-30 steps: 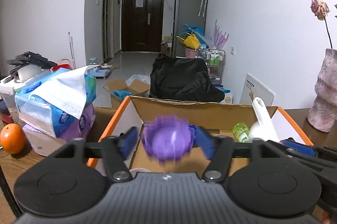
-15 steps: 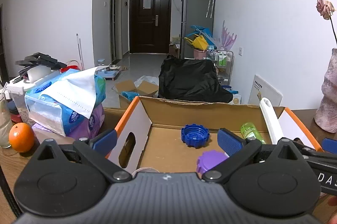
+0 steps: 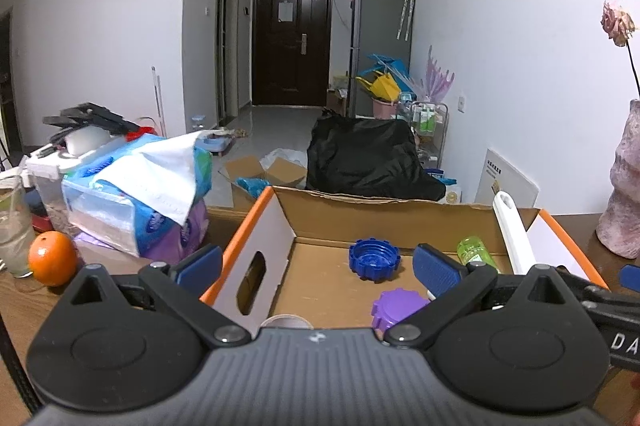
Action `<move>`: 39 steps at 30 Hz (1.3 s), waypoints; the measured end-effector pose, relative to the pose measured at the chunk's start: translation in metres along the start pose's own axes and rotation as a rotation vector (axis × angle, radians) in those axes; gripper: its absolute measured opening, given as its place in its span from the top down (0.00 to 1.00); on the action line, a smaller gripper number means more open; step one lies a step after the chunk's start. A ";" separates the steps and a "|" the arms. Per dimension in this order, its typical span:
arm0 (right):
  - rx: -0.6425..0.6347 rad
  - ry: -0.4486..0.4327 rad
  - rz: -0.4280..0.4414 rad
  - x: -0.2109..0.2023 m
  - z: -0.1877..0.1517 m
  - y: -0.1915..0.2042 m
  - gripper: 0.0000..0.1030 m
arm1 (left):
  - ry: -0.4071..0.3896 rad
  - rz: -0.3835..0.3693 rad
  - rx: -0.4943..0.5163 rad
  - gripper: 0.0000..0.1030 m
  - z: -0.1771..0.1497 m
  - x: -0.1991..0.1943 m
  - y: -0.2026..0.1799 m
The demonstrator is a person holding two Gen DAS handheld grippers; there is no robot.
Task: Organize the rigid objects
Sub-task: 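Drop the purple cap into the box with the left tool while the right releases the spray bottle, then withdraw both open tools from the box back over the table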
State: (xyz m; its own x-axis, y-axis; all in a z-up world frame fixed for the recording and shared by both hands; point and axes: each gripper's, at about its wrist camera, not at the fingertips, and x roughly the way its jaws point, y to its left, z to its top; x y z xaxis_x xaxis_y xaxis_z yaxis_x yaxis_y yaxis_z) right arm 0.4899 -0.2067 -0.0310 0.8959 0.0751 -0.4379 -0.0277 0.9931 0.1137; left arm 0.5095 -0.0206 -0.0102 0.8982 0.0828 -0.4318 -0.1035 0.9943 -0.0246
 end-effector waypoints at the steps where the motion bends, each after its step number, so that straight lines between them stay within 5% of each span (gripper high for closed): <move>1: -0.002 -0.003 0.000 -0.002 0.000 0.000 0.00 | -0.001 0.001 -0.005 0.00 0.000 -0.002 0.001; 39: -0.061 0.029 -0.007 -0.103 -0.051 -0.022 0.00 | 0.089 0.016 0.041 0.00 -0.067 -0.093 0.022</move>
State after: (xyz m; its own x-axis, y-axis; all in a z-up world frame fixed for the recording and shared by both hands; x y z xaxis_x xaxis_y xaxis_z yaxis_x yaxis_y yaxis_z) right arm 0.3758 -0.2318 -0.0338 0.8830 0.0698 -0.4641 -0.0492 0.9972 0.0564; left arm 0.3954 -0.0109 -0.0312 0.8548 0.0939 -0.5104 -0.0982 0.9950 0.0185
